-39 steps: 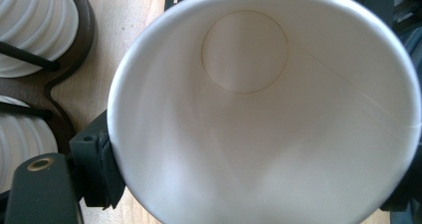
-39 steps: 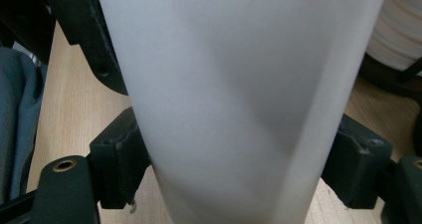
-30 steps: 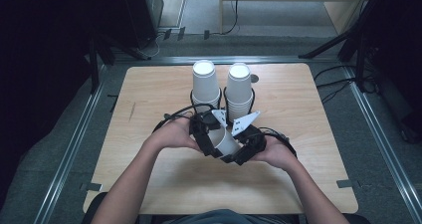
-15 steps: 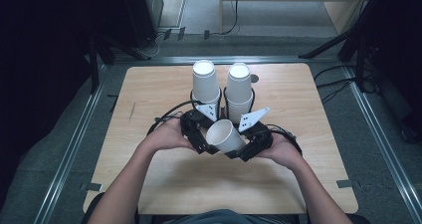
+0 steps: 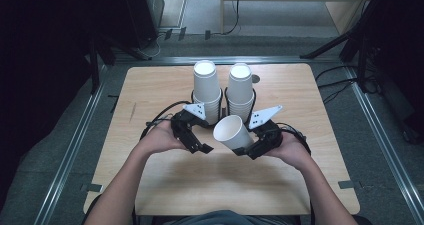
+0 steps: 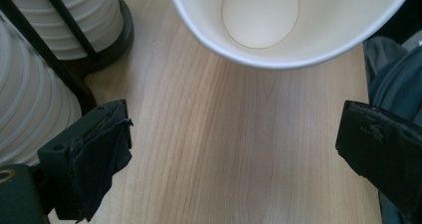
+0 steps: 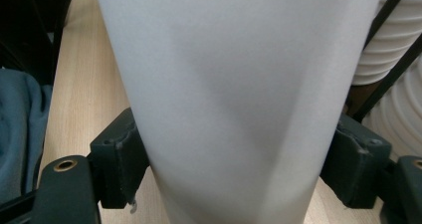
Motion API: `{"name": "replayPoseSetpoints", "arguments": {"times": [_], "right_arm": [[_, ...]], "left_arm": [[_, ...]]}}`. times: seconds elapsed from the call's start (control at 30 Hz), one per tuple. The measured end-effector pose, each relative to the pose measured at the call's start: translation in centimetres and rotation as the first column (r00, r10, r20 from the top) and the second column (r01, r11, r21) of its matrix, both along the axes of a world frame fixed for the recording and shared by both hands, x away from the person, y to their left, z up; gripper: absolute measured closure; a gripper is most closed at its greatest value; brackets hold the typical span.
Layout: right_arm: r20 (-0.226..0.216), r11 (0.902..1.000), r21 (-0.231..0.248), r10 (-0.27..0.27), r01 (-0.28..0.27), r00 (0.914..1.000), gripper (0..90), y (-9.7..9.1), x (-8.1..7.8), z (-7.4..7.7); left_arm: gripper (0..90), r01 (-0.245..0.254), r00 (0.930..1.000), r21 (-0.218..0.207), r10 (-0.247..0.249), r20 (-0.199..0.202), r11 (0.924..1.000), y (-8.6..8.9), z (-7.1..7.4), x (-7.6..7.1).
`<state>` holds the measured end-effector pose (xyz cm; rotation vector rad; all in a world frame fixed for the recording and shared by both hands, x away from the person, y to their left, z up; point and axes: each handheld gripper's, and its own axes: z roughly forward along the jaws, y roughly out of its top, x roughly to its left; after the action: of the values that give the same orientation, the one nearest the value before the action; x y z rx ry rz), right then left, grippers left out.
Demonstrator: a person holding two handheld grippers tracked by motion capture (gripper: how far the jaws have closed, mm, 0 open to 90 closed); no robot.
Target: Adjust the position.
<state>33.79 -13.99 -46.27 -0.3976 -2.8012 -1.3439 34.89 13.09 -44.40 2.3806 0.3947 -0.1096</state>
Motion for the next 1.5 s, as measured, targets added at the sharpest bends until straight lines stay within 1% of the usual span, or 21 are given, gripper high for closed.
{"name": "replayPoseSetpoints", "arguments": {"times": [0.07, 0.13, 0.2, 0.23, 0.33, 0.4, 0.53, 0.57, 0.63, 0.73, 0.83, 0.93, 1.1, 1.2, 1.27, 1.33, 1.43, 1.5], "right_arm": [[0.001, 1.0, 0.003, -0.004, 0.004, 1.0, 22.1, -0.1, -0.1, 0.1], [-0.001, 0.9999, 0.009, -0.007, 0.007, 1.0, 22.0, -0.2, -0.2, 0.2], [0.007, 0.9998, 0.02, -0.001, 0.001, 1.0, 22.0, -0.3, -0.2, 0.3], [0.01, 0.9997, 0.025, -0.001, 0.0, 1.0, 22.0, -0.3, -0.2, 0.4], [0.011, 0.9996, 0.029, 0.0, -0.001, 0.9999, 22.0, -0.3, -0.3, 0.4], [0.009, 0.9994, 0.035, 0.004, -0.004, 1.0, 22.0, -0.2, -0.3, 0.4], [0.003, 0.9989, 0.046, 0.009, -0.009, 1.0, 22.0, 0.0, -0.3, 0.4], [0.003, 0.999, 0.044, 0.012, -0.012, 0.9999, 21.9, 0.0, -0.4, 0.3], [-0.001, 0.9987, 0.048, 0.016, -0.016, 0.9999, 21.9, 0.2, -0.4, 0.2], [-0.007, 0.9984, 0.053, 0.018, -0.018, 0.9998, 21.9, 0.4, -0.4, 0.2], [-0.008, 0.9983, 0.053, 0.025, -0.025, 0.9997, 21.9, 0.7, -0.4, 0.0], [-0.01, 0.9983, 0.049, 0.033, -0.033, 0.9994, 21.9, 1.0, -0.4, -0.1], [-0.014, 0.9977, 0.055, 0.039, -0.038, 0.9991, 21.9, 1.4, -0.5, -0.3], [-0.016, 0.9978, 0.054, 0.039, -0.038, 0.9991, 21.9, 1.5, -0.4, -0.4], [-0.019, 0.9976, 0.057, 0.04, -0.039, 0.999, 21.9, 1.5, -0.5, -0.4], [-0.023, 0.9972, 0.064, 0.041, -0.039, 0.9989, 21.9, 1.6, -0.5, -0.5], [-0.028, 0.997, 0.067, 0.041, -0.039, 0.9988, 22.0, 1.7, -0.5, -0.6], [-0.03, 0.997, 0.066, 0.043, -0.041, 0.9986, 22.0, 1.7, -0.4, -0.6]], "left_arm": [[1.2, -0.012, 0.9999, -0.02, 0.012, -0.003, 0.9997, 0.1, -0.1, -0.1], [1.2, -0.028, 0.9996, -0.051, 0.028, -0.008, 0.9983, 0.2, -0.2, -0.2], [1.2, -0.041, 0.9989, -0.097, 0.039, -0.028, 0.9944, 0.3, -0.1, -0.2], [1.3, -0.044, 0.9986, -0.109, 0.04, -0.035, 0.993, 0.3, -0.1, -0.2], [2.5, -0.051, 0.9985, -0.131, 0.048, -0.025, 0.99, 0.0, 0.0, -0.3], [2.7, -0.051, 0.9984, -0.151, 0.046, -0.033, 0.9872, -0.3, 0.0, -0.3], [2.7, -0.052, 0.9982, -0.184, 0.046, -0.037, 0.9816, -0.8, 0.1, -0.4], [2.7, -0.053, 0.998, -0.189, 0.046, -0.042, 0.9805, -1.0, 0.1, -0.3], [3.1, -0.057, 0.9981, -0.197, 0.051, -0.036, 0.9788, -1.2, 0.1, -0.4], [3.0, -0.05, 0.9981, -0.217, 0.042, -0.046, 0.9748, -1.7, 0.1, -0.5], [3.0, -0.044, 0.9983, -0.22, 0.035, -0.046, 0.9744, -2.2, 0.0, -0.6], [3.0, -0.042, 0.998, -0.232, 0.03, -0.055, 0.9719, -2.6, 0.0, -0.7], [3.1, -0.047, 0.9982, -0.252, 0.036, -0.048, 0.9666, -2.9, 0.2, -0.8], [3.1, -0.049, 0.9983, -0.257, 0.039, -0.044, 0.9653, -3.1, 0.1, -0.9], [3.4, -0.048, 0.9987, -0.269, 0.042, -0.027, 0.962, -3.1, 0.2, -1.0], [5.2, -0.049, 0.9987, -0.276, 0.043, -0.028, 0.9599, -3.2, 0.2, -1.1], [5.9, -0.055, 0.9985, -0.281, 0.051, -0.023, 0.9582, -3.3, 0.2, -1.1], [6.9, -0.055, 0.9985, -0.278, 0.053, -0.016, 0.9591, -3.3, 0.2, -1.2]]}}
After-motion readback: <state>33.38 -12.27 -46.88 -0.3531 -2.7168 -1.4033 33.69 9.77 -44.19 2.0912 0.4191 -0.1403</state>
